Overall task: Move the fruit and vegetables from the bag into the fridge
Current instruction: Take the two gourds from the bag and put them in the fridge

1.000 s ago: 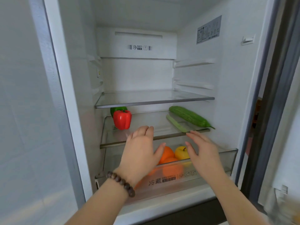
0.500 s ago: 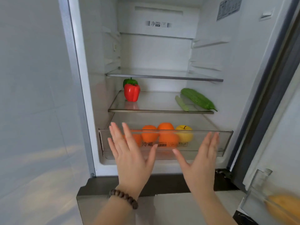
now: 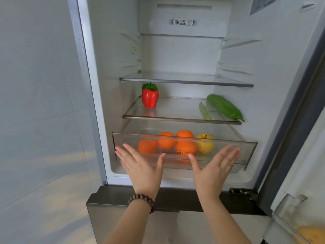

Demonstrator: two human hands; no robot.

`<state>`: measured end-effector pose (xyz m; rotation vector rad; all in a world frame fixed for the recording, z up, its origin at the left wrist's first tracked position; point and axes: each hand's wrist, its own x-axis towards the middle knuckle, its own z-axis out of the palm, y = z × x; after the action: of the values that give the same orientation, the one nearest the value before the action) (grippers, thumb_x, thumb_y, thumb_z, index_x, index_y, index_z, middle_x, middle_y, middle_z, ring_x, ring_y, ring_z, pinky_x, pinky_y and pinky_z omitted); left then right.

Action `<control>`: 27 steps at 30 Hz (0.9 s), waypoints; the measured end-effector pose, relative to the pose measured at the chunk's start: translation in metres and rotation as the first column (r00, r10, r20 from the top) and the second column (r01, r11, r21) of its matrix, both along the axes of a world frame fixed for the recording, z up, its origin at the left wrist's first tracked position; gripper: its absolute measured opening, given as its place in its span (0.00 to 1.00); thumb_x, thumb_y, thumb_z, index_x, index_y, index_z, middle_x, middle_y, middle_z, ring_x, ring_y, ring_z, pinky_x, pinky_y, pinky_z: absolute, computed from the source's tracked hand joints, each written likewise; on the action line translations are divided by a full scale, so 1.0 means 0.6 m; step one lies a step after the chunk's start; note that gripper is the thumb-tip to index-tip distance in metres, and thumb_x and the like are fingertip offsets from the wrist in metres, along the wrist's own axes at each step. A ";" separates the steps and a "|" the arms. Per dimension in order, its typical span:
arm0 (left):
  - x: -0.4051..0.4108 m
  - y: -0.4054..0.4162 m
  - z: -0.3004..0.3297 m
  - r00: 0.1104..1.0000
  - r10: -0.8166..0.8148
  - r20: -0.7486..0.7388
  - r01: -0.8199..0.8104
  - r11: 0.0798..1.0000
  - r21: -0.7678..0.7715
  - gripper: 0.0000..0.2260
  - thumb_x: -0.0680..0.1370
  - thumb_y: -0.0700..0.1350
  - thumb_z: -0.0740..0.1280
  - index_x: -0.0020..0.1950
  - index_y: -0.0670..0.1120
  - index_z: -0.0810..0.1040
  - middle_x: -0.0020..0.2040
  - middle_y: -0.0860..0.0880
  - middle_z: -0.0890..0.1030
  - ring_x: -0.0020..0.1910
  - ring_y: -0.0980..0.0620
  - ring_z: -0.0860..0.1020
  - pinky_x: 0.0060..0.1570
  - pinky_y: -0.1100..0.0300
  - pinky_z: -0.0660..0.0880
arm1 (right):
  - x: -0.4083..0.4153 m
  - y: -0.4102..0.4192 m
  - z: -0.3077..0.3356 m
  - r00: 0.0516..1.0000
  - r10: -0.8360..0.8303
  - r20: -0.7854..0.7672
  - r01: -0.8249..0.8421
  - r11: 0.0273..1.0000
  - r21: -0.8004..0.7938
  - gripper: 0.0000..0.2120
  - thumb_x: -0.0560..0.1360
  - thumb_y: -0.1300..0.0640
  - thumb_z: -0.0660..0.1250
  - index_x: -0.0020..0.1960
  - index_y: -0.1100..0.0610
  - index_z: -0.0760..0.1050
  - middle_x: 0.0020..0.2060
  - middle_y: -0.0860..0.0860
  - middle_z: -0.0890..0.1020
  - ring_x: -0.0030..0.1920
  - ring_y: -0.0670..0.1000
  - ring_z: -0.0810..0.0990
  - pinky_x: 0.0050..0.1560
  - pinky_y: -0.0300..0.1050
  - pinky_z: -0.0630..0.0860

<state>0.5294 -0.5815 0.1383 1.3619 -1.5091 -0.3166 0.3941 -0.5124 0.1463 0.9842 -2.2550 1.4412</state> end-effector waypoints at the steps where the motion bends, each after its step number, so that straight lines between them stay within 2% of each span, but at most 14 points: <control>1: -0.004 -0.008 0.001 1.000 -0.011 -0.015 0.011 1.000 0.000 0.52 0.70 0.65 0.66 0.75 0.36 0.40 0.75 0.33 0.40 0.75 0.38 0.40 0.73 0.48 0.43 | -0.003 -0.009 0.001 1.000 0.004 0.011 -0.004 1.000 -0.009 0.55 0.67 0.33 0.64 0.75 0.60 0.36 0.75 0.61 0.39 0.75 0.57 0.37 0.74 0.53 0.43; 11: -0.044 -0.087 0.010 0.996 -0.067 -0.050 0.069 0.997 0.029 0.52 0.70 0.67 0.62 0.75 0.34 0.39 0.75 0.33 0.38 0.75 0.37 0.38 0.71 0.51 0.38 | -0.035 -0.099 -0.006 0.996 0.043 0.072 -0.040 0.998 -0.041 0.53 0.68 0.34 0.64 0.75 0.58 0.36 0.75 0.58 0.38 0.75 0.55 0.36 0.75 0.55 0.46; 19: -0.065 -0.134 0.011 0.999 -0.029 0.031 0.027 0.997 0.074 0.52 0.70 0.67 0.62 0.74 0.35 0.38 0.75 0.33 0.39 0.75 0.37 0.39 0.74 0.45 0.46 | -0.060 -0.147 -0.002 0.994 0.058 0.091 -0.054 0.997 -0.046 0.53 0.68 0.36 0.66 0.75 0.61 0.39 0.75 0.60 0.39 0.76 0.57 0.38 0.75 0.54 0.46; 27: -0.067 -0.148 0.015 0.992 -0.014 0.124 0.001 0.994 0.107 0.50 0.71 0.64 0.64 0.75 0.34 0.40 0.75 0.32 0.42 0.75 0.36 0.42 0.73 0.42 0.50 | -0.071 -0.174 -0.003 0.993 0.059 0.099 -0.058 0.998 -0.013 0.52 0.69 0.35 0.64 0.75 0.61 0.37 0.75 0.59 0.37 0.75 0.57 0.37 0.75 0.56 0.48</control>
<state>0.4889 -0.6700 0.1472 1.4841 -1.6201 -0.3257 0.3516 -0.6169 0.1447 1.0041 -2.3035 1.5566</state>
